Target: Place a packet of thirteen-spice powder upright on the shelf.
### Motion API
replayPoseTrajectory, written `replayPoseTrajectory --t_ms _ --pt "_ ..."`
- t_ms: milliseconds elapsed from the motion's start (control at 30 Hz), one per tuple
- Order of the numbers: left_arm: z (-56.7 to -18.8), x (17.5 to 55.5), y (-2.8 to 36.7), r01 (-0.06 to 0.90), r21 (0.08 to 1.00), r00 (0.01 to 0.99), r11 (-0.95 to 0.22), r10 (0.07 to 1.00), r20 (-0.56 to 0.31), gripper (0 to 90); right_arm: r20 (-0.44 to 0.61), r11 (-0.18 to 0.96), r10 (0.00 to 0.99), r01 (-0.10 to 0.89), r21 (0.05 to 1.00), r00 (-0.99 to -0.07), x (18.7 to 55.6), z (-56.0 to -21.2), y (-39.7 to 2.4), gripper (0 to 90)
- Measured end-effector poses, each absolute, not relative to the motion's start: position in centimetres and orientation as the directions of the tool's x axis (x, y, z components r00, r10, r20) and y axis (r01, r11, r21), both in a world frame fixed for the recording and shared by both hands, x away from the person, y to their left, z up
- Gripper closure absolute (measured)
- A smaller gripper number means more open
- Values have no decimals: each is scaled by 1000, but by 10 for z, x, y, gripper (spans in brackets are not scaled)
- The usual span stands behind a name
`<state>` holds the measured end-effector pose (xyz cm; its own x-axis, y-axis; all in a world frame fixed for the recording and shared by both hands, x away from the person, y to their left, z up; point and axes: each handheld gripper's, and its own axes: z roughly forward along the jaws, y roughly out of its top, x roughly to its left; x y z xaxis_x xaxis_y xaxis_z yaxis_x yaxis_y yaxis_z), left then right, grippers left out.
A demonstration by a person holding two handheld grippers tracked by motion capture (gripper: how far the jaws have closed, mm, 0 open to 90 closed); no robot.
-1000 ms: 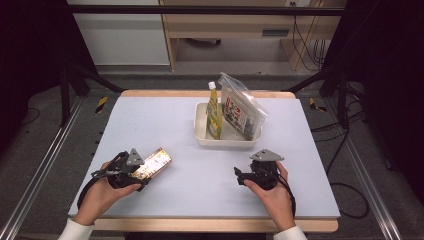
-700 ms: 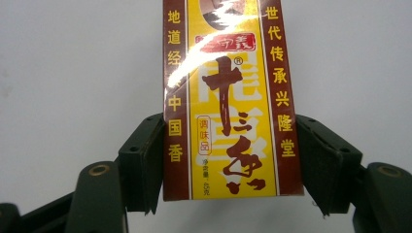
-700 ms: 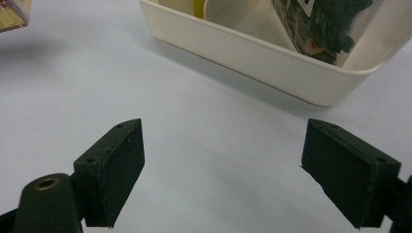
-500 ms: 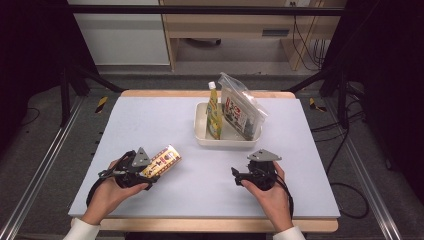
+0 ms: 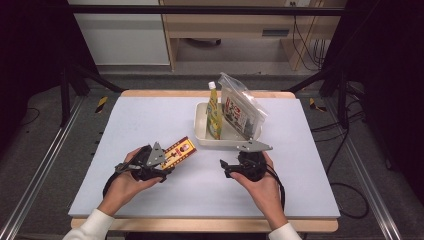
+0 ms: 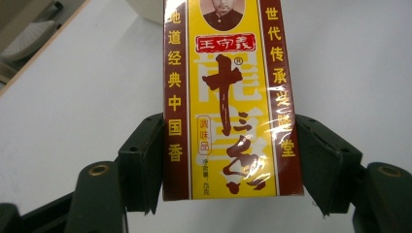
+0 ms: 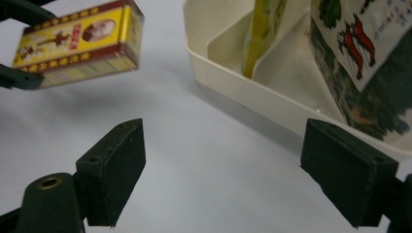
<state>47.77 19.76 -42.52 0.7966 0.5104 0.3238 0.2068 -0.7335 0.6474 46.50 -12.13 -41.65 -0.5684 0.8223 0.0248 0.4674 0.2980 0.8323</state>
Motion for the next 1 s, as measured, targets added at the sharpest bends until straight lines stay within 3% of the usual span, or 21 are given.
replayPoseTrajectory --t_ms 633,767,1000 --pt "-426 462 196 136 708 750 -693 539 384 325 57 284 761 411 866 -646 492 -393 -84 194" --pt "-429 460 195 129 707 749 -695 536 390 325 122 243 751 444 862 -648 488 -398 -86 211" --pt "-428 456 193 98 717 747 -690 527 405 325 149 237 740 462 855 -656 483 -405 -89 212"
